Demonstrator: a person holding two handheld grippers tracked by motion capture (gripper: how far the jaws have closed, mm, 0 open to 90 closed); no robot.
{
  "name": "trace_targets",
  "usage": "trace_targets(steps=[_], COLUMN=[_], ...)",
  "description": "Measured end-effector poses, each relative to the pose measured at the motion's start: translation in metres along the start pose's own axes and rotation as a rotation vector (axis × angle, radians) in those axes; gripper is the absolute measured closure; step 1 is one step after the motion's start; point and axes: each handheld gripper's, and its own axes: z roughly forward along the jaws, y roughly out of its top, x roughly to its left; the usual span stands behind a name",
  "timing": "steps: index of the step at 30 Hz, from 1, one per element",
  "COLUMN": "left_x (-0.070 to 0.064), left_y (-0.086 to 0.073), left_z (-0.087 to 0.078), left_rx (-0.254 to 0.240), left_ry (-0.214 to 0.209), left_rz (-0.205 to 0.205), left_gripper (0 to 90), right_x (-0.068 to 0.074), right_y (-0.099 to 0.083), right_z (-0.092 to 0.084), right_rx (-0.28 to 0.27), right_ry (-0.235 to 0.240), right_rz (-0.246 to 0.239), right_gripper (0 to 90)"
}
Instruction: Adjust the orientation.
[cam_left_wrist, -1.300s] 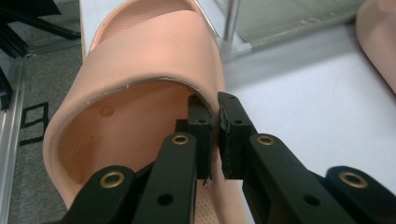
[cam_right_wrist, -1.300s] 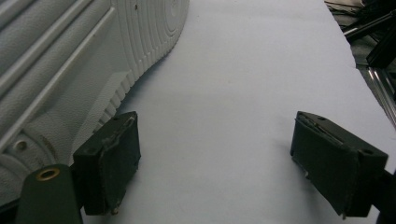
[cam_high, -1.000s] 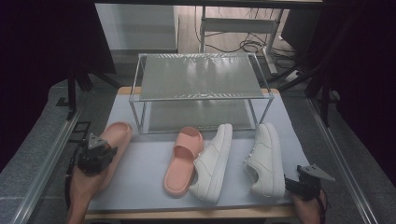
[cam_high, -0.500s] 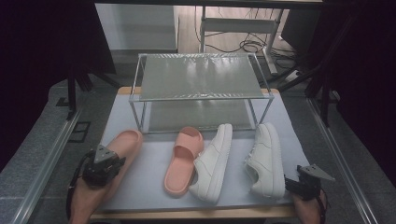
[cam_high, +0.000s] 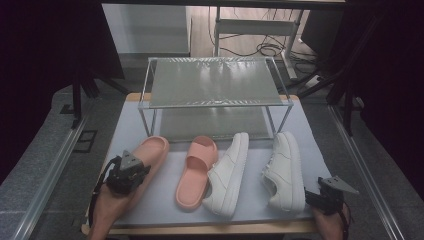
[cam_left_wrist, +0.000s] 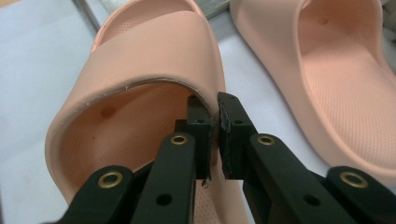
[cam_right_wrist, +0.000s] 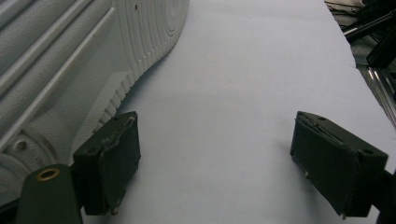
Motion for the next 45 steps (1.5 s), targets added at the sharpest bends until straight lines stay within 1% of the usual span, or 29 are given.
trace_targets(steps=[1, 5, 8, 9, 10, 12, 13, 15, 19, 22, 33, 41, 45], left_x=[-0.002, -0.004, -0.006, -0.006, -0.006, -0.007, -0.007, -0.007, -0.007, -0.006, -0.002, 0.002, 0.004], left_y=[0.004, 0.009, 0.014, 0.018, 0.018, 0.021, 0.024, 0.025, 0.033, 0.036, 0.054, 0.062, 0.066], left_z=[0.003, 0.009, 0.015, 0.019, 0.019, 0.024, 0.029, 0.032, 0.042, 0.046, 0.069, 0.087, 0.095], left_rx=[-0.003, -0.01, -0.018, -0.02, -0.02, -0.023, -0.027, -0.026, -0.035, -0.037, -0.064, -0.068, -0.087], left_ry=[-0.007, -0.012, -0.012, -0.011, -0.011, -0.009, -0.01, -0.011, -0.013, -0.014, -0.004, 0.007, 0.018], left_rz=[0.005, 0.009, 0.002, 0.0, 0.0, -0.011, -0.022, -0.023, -0.034, -0.035, -0.078, -0.102, -0.123], left_gripper=[84.2, 84.2, 84.2, 84.2, 84.2, 84.2, 84.2, 84.2, 84.2, 84.2, 84.2, 84.2, 84.1], right_x=[0.0, 0.0, 0.0, 0.0, 0.0, 0.0, 0.0, 0.0, 0.0, 0.0, 0.0, 0.0, -0.001], right_y=[0.0, 0.0, 0.0, 0.0, 0.0, 0.0, 0.0, 0.0, 0.0, 0.0, 0.0, 0.0, 0.0], right_z=[0.0, 0.0, 0.0, 0.0, 0.0, 0.0, 0.0, 0.0, 0.0, 0.0, 0.0, 0.0, 0.0], right_rx=[0.0, 0.0, 0.0, 0.0, 0.0, 0.0, 0.0, 0.0, 0.0, 0.0, 0.0, 0.0, 0.0], right_ry=[0.0, 0.0, 0.0, 0.0, 0.0, 0.001, 0.001, 0.001, 0.001, 0.001, 0.002, 0.003, 0.003], right_rz=[0.0, 0.0, 0.0, 0.0, 0.0, -0.001, 0.0, -0.001, -0.002, -0.003, -0.003, -0.002, -0.002], right_gripper=[15.5, 15.5, 15.5, 15.5, 15.5, 15.5, 15.5, 15.5, 15.5, 15.5, 15.5, 15.5, 15.5])
